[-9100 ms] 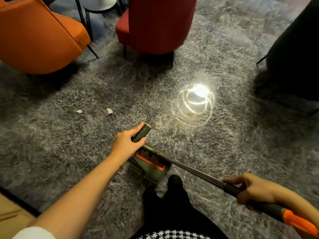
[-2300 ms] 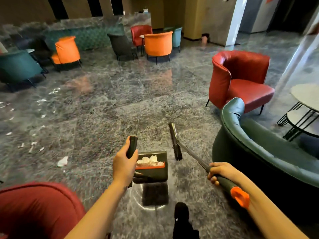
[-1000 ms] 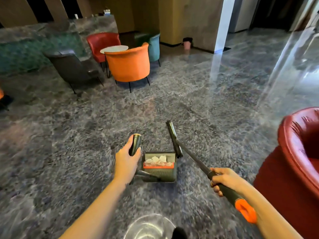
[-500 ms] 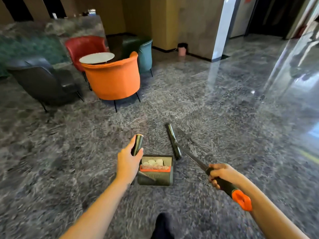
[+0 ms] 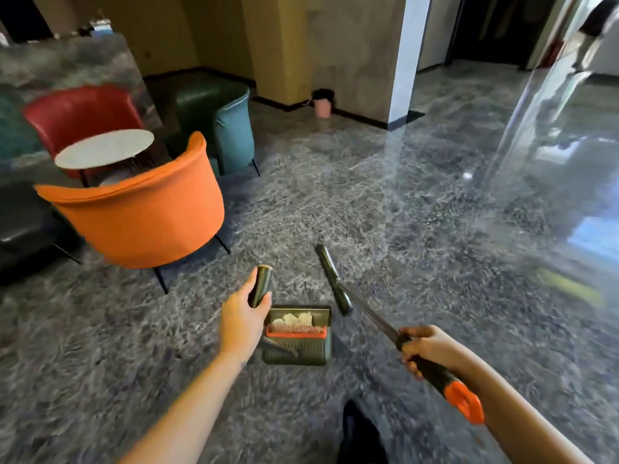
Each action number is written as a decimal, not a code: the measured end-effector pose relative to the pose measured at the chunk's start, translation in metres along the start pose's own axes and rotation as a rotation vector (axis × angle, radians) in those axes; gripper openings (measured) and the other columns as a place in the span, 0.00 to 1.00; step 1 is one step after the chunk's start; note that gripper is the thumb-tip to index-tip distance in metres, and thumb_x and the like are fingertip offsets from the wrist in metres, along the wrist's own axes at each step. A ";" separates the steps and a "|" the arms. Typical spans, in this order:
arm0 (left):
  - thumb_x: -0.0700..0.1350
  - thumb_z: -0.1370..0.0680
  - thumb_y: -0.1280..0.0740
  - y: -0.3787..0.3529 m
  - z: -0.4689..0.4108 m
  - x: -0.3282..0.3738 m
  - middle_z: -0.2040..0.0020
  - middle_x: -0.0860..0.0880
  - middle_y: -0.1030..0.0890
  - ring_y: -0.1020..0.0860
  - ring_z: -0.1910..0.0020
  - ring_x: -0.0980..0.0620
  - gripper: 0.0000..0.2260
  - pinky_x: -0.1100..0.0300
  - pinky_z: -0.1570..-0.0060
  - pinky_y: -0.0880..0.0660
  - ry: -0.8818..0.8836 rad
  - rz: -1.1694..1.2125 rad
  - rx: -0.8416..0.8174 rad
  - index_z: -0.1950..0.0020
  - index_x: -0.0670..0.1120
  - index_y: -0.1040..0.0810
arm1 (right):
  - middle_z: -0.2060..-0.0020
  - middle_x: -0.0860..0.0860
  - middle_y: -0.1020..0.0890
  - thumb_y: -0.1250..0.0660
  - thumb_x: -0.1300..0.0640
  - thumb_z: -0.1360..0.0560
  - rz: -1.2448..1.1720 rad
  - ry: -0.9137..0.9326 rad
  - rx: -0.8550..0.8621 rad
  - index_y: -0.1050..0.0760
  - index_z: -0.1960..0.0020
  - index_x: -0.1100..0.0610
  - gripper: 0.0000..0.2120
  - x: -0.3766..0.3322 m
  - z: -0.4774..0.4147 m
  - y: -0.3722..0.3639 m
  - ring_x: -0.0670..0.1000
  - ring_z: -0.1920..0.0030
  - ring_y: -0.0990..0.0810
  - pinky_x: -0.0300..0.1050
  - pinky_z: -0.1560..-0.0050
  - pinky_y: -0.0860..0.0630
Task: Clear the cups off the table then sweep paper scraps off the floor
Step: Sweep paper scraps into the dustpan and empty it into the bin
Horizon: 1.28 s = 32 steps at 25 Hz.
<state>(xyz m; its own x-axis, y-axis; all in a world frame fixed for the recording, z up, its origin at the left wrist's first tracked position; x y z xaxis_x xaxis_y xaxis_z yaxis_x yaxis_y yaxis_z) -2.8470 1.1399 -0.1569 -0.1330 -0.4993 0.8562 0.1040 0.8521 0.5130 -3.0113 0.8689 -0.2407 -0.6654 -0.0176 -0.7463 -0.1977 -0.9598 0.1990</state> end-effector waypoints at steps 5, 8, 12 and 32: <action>0.43 0.22 0.33 -0.062 -0.218 0.037 0.57 0.39 0.19 0.23 0.65 0.43 0.24 0.51 0.63 0.27 0.081 0.041 0.045 0.26 0.47 0.34 | 0.80 0.56 0.30 0.42 0.77 0.30 -0.006 0.027 -0.029 0.31 0.45 0.79 0.14 -0.158 -0.182 0.076 0.48 0.84 0.31 0.36 0.83 0.33; 0.41 0.23 0.33 -0.091 -0.338 0.063 0.62 0.41 0.20 0.26 0.70 0.45 0.24 0.51 0.67 0.28 0.076 0.060 0.079 0.27 0.48 0.32 | 0.81 0.55 0.30 0.42 0.77 0.29 -0.003 0.010 -0.039 0.27 0.53 0.70 0.08 -0.249 -0.282 0.113 0.48 0.84 0.31 0.35 0.83 0.34; 0.39 0.23 0.32 -0.153 -0.522 0.070 0.48 0.39 0.18 0.22 0.68 0.43 0.23 0.52 0.66 0.26 0.068 0.100 0.118 0.28 0.45 0.31 | 0.79 0.56 0.30 0.42 0.76 0.30 0.019 0.017 -0.057 0.29 0.60 0.65 0.08 -0.352 -0.437 0.153 0.49 0.84 0.31 0.35 0.83 0.34; 0.40 0.23 0.32 -0.402 -1.451 0.160 0.50 0.36 0.18 0.21 0.56 0.34 0.24 0.45 0.57 0.23 0.033 0.011 0.153 0.28 0.47 0.32 | 0.85 0.54 0.30 0.43 0.77 0.29 -0.020 0.044 -0.073 0.28 0.52 0.77 0.08 -0.947 -1.169 0.374 0.49 0.86 0.32 0.33 0.84 0.35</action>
<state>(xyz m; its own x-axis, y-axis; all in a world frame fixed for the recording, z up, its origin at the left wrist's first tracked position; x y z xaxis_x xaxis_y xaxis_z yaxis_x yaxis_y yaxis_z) -1.4801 0.4889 -0.1369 -0.1002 -0.4922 0.8647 -0.0463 0.8704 0.4901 -1.6136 0.1992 -0.2026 -0.6290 -0.0090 -0.7773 -0.1567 -0.9779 0.1381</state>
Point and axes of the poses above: each hand's wrist, its own z-axis away from the middle knuckle, its own y-axis out of the back of the hand, x = y × z, the point moved 9 cm from there along -z, towards the middle knuckle
